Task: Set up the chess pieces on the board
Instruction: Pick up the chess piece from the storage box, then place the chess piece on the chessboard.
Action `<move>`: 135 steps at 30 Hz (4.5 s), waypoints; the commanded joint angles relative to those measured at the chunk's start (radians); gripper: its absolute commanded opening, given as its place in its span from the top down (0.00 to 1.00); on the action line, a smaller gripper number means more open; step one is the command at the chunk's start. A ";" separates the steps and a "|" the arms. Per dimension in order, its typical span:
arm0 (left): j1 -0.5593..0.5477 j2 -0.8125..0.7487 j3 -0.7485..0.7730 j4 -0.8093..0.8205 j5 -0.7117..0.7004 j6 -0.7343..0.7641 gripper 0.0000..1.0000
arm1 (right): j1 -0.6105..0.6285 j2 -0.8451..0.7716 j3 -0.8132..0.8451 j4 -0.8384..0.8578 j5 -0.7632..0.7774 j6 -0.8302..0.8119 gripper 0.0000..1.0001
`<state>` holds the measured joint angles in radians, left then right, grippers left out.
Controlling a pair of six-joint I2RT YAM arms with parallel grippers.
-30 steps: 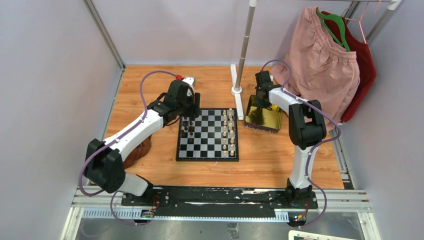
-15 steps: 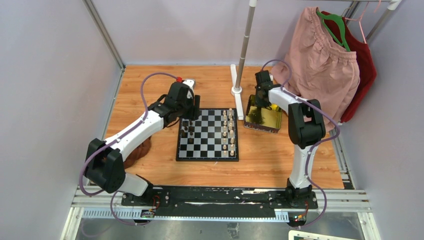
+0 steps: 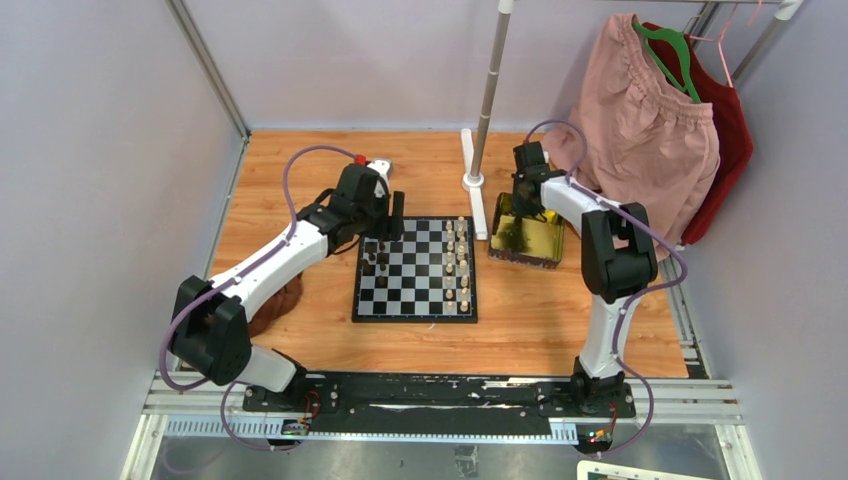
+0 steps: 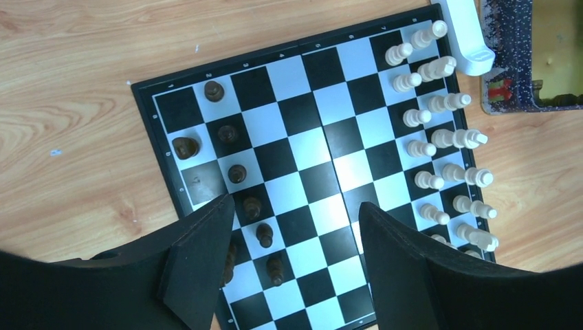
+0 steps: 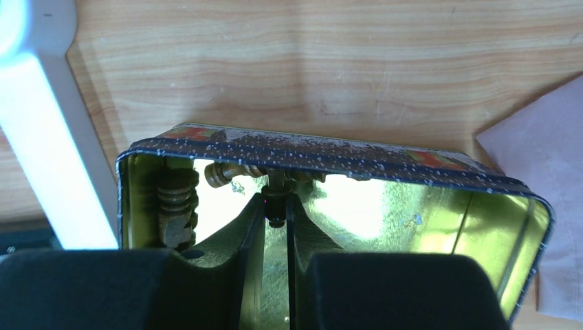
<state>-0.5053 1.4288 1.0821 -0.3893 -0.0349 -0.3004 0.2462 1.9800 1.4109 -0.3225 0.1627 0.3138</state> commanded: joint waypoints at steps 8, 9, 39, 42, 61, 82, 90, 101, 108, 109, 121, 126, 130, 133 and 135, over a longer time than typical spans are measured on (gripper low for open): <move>0.006 0.023 0.045 0.053 0.145 0.024 0.25 | -0.012 -0.180 -0.088 -0.036 -0.056 -0.027 1.00; 0.006 0.025 0.051 0.053 0.153 0.026 0.25 | -0.012 -0.189 -0.092 -0.041 -0.059 -0.028 1.00; 0.002 0.110 0.039 0.265 0.460 -0.062 0.23 | 0.049 -0.393 -0.059 -0.142 -0.346 0.027 1.00; 0.002 0.107 0.021 0.337 0.533 -0.088 0.23 | 0.062 -0.438 -0.060 -0.150 -0.413 0.065 1.00; 0.002 0.121 -0.088 0.817 0.781 -0.324 0.23 | 0.137 -0.572 -0.127 -0.057 -0.705 0.311 1.00; 0.005 0.189 -0.202 1.240 0.793 -0.560 0.24 | 0.137 -0.586 -0.165 0.057 -0.876 0.466 1.00; 0.005 0.195 -0.213 1.247 0.797 -0.554 0.31 | 0.137 -0.578 -0.182 0.093 -0.894 0.498 1.00; 0.015 0.207 -0.235 1.300 0.799 -0.582 0.50 | 0.137 -0.558 -0.185 0.114 -0.906 0.519 1.00; 0.027 0.202 -0.242 1.317 0.788 -0.593 0.55 | 0.137 -0.554 -0.187 0.116 -0.907 0.519 1.00; 0.029 0.201 -0.243 1.319 0.785 -0.594 0.56 | 0.137 -0.552 -0.188 0.116 -0.909 0.521 1.00; 0.031 0.208 -0.248 1.354 0.793 -0.618 0.64 | 0.137 -0.548 -0.200 0.127 -0.911 0.527 1.00; 0.031 0.204 -0.255 1.357 0.797 -0.621 0.67 | 0.136 -0.545 -0.205 0.147 -0.912 0.541 1.00; 0.031 0.205 -0.264 1.363 0.799 -0.626 0.66 | 0.137 -0.543 -0.207 0.163 -0.911 0.552 1.00; 0.031 0.205 -0.273 1.365 0.799 -0.625 0.62 | 0.137 -0.541 -0.207 0.168 -0.912 0.554 1.00; 0.031 0.204 -0.279 1.365 0.797 -0.625 0.60 | 0.138 -0.541 -0.207 0.172 -0.914 0.558 1.00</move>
<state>-0.4789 1.6283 0.8211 0.9337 0.7528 -0.9253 0.3725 1.4342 1.2152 -0.1787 -0.7330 0.8524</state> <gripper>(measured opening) 0.383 0.169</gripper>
